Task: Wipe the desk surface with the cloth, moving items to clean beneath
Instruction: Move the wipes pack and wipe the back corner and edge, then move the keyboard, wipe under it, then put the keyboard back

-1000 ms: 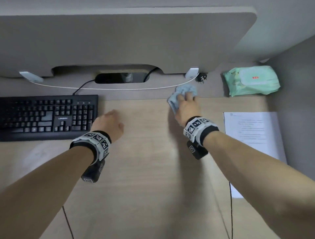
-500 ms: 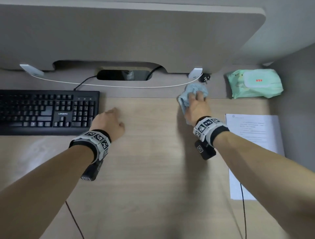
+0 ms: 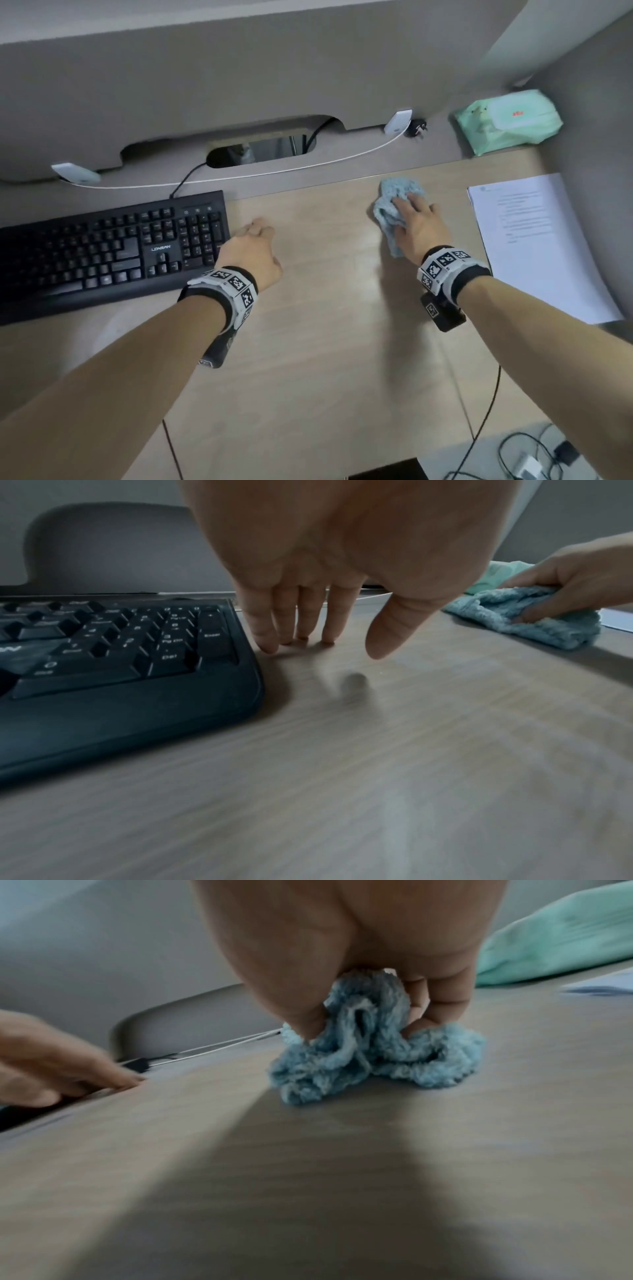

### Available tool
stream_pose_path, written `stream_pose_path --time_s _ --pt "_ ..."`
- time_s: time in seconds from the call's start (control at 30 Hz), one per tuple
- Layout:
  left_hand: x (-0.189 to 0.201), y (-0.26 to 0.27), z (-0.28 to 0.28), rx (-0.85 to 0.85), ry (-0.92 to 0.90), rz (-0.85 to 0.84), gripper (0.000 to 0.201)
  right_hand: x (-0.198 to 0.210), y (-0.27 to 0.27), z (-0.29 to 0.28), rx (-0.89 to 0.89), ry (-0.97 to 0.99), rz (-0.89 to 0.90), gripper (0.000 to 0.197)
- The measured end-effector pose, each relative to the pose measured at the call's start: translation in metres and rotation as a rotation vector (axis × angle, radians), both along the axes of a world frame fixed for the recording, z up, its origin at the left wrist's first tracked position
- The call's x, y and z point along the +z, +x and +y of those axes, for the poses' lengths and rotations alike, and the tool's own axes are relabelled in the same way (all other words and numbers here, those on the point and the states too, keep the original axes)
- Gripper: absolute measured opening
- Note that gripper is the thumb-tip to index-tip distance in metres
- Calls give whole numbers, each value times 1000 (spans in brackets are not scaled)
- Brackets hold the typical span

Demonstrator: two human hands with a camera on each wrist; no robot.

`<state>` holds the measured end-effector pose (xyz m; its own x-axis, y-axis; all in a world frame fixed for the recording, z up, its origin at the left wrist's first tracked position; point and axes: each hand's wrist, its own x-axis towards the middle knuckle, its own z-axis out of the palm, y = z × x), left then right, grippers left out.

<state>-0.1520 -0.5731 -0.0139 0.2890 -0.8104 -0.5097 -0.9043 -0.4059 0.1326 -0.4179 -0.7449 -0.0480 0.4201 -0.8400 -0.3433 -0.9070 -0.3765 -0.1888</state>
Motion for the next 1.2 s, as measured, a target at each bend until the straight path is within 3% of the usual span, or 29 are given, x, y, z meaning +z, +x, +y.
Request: stream_pose_path --time_s 0.13,0.27,0.37,0.47,0.53,0.63,0.73,0.83,0.93,1.0,1.1,1.2 --pt "-4 0 3 -5 -33 6 59 2 37 12 -47 -48 40 55" --pt "-3 1 1 18 -33 -2 60 -16 98 54 302 103 -65 56" --pt "0 1 0 38 -42 14 58 -9 95 60 510 166 -18 58" --pt "2 -2 -1 61 -36 19 59 1 62 26 454 143 -57 61" --pt "3 -4 -2 76 -12 33 63 9 46 -3 323 118 -27 61" --pt "3 -6 -2 117 20 95 67 13 64 -23 195 110 16 59" --pt "10 -5 5 292 -76 234 60 17 108 3 275 102 18 58" --pt "23 12 26 539 -242 285 38 32 142 59 525 178 9 58" --pt "32 46 57 708 -232 232 21 43 154 105 654 334 -7 53" --pt "36 75 81 817 -211 260 19 51 161 131 692 451 -59 38" --pt "41 118 113 928 -221 252 25 61 179 153 649 452 -46 31" --pt "52 161 146 990 -235 168 35 64 210 157 400 392 -136 33"
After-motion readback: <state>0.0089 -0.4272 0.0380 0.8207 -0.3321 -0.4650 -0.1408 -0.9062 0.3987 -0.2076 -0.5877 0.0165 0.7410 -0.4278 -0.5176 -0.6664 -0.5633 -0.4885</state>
